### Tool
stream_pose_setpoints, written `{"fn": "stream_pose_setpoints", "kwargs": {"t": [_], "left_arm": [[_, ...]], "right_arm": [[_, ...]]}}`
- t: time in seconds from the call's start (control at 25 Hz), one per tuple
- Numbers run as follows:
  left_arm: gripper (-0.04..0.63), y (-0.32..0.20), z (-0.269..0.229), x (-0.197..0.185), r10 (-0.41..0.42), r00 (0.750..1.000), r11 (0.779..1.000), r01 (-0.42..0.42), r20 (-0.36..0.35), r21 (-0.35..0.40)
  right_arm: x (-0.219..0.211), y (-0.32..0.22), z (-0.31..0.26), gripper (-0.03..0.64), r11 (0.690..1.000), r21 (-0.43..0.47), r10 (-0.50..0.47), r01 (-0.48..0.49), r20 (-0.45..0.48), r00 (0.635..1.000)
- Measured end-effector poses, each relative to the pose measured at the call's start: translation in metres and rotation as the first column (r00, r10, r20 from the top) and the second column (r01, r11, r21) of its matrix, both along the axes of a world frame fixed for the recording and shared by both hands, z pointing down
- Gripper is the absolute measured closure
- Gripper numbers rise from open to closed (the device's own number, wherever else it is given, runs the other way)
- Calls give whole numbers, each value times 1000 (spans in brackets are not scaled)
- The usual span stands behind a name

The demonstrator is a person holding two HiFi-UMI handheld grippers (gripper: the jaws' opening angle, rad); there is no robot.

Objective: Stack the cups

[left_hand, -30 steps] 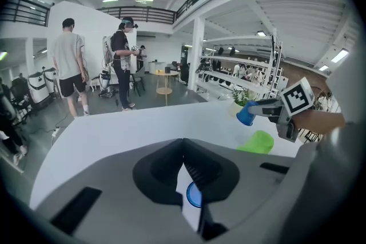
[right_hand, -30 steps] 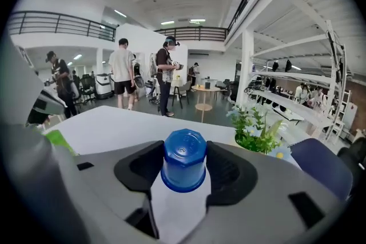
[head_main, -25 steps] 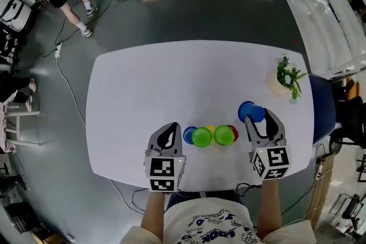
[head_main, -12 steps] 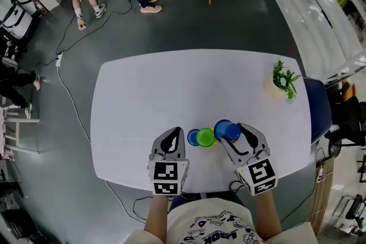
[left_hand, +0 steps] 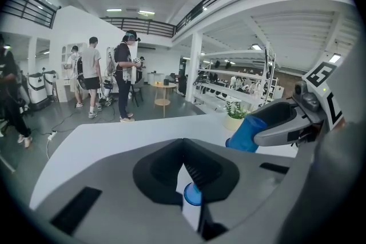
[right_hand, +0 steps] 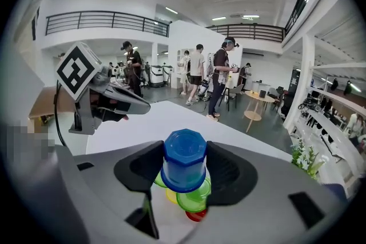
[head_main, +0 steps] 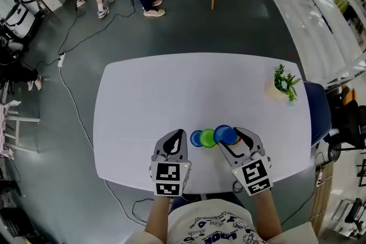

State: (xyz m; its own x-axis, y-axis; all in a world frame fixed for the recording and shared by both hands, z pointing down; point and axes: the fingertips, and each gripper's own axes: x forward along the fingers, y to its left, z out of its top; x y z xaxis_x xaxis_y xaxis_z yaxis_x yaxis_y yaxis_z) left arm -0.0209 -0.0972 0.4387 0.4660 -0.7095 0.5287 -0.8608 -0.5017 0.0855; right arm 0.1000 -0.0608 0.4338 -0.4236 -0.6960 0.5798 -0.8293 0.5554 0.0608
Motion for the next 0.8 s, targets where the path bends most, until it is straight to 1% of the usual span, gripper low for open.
{"fn": "stream_pose_setpoints", "kwargs": {"t": [0.36, 0.4, 0.48, 0.56, 0.64, 0.72, 0.8], "left_arm": [[581, 6, 3, -2, 0, 1000, 1000, 0, 1, -10], [581, 6, 4, -2, -4, 1000, 1000, 4, -4, -13], [581, 5, 4, -3, -15, 1000, 1000, 14, -15, -18], [581, 4, 1, -5, -27, 999, 1000, 27, -24, -15], [581, 2, -9, -6, -35, 999, 999, 35, -39, -1], [581, -1, -22, -6, -45, 997, 999, 46, -61, 23], [581, -6, -37, -9, -59, 995, 997, 63, -83, 53]], "right_arm": [[-3, 0, 3, 361, 1000, 7, 2, -3, 24, 1000], [-3, -1, 4, 347, 1000, 9, 3, -4, 31, 1000], [-3, -1, 2, 296, 1000, 11, 3, -3, 46, 999], [-2, -2, -6, 270, 1000, 26, 6, -8, 68, 998], [2, -4, -21, 270, 998, 55, 29, -35, 113, 993], [11, -9, -40, 280, 991, 98, 77, -94, 166, 983], [24, -17, -56, 327, 973, 150, 142, -174, 205, 968]]}}
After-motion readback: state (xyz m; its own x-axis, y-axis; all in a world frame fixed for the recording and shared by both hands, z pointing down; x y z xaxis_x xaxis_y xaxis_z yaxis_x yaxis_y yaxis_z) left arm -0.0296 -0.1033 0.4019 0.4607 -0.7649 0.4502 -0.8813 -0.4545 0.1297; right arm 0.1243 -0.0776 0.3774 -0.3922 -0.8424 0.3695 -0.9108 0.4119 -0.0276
